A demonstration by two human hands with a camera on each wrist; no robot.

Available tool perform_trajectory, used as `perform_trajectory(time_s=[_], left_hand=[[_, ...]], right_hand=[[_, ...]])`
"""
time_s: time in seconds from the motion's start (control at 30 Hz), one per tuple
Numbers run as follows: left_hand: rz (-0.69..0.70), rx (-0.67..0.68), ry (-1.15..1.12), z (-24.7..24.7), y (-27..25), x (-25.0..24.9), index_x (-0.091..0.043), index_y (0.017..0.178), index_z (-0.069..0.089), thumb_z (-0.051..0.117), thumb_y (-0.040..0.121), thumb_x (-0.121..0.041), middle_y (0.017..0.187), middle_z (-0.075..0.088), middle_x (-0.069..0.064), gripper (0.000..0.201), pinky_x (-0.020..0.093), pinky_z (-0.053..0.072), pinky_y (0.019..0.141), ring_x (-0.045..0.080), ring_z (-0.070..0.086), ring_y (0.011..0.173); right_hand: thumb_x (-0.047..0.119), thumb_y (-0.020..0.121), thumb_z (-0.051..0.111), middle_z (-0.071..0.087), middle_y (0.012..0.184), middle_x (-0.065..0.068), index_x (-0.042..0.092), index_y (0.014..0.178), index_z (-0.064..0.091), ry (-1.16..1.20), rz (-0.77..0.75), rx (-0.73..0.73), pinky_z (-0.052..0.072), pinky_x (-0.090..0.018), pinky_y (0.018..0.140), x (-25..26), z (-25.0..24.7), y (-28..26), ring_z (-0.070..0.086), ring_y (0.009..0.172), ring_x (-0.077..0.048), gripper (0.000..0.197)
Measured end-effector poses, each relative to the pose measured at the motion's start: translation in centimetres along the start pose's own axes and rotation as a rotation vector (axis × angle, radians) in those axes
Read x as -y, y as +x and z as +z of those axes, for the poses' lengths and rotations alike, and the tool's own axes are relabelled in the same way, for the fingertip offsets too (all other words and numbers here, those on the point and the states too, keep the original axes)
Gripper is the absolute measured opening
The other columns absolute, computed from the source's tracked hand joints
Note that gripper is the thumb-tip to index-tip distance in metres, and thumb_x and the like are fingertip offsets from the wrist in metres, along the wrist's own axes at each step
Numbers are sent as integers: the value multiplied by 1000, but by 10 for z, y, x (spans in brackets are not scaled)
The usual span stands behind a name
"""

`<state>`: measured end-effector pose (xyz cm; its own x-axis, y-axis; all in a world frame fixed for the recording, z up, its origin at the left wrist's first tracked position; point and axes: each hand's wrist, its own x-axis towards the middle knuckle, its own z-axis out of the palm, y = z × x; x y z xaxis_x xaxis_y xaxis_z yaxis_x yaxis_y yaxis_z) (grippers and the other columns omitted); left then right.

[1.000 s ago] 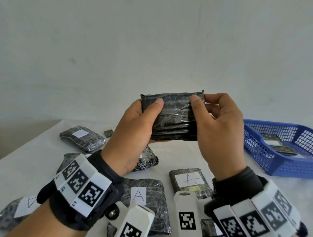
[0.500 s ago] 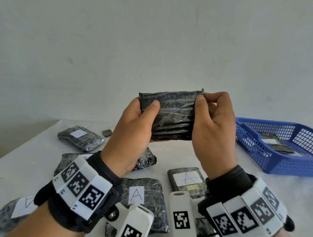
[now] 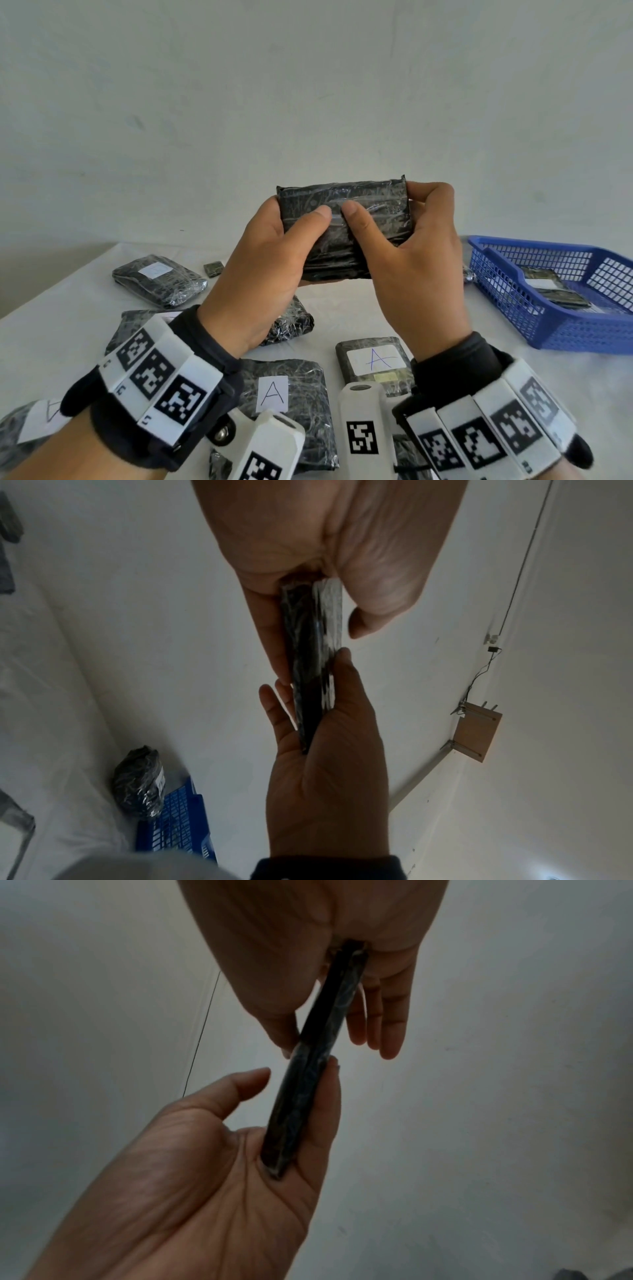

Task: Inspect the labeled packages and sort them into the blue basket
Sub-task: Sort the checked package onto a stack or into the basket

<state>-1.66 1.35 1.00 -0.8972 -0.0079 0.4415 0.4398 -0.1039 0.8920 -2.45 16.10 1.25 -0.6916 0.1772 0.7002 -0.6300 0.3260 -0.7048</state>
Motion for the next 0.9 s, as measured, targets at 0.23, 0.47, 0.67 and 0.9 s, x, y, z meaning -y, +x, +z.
perform_trajectory(time_s=[0.23,0.47,0.67,0.9], left_hand=[[-29,-5,-79,-5,3,-2,-9,112,66,54,103,-9,91,76,-1,15,25,58,66,12,74,84],[-18,-134,-190,-1,5,-4,-18,143,50,62,99,-8,87,79,-4,47,30,62,64,15,78,83],[-12,-79,-141,2,3,-5,-23,156,38,58,101,-4,105,78,-5,62,28,62,71,14,77,96],[26,-40,-87,2,0,-5,-25,162,27,53,104,-5,121,75,-4,67,27,62,78,11,75,103]], right_hand=[[42,94,74,74,98,3,22,118,50,49,42,35,62,-44,82,-5,1,2,73,90,-15,40],[30,95,54,77,116,1,8,139,58,177,140,35,60,-43,96,-14,1,9,74,107,-16,49],[29,105,56,73,126,2,11,147,53,85,118,16,57,-41,101,-15,3,9,70,112,-12,45],[34,102,64,70,113,12,13,147,51,-14,55,18,53,-14,85,-8,1,4,67,97,3,51]])
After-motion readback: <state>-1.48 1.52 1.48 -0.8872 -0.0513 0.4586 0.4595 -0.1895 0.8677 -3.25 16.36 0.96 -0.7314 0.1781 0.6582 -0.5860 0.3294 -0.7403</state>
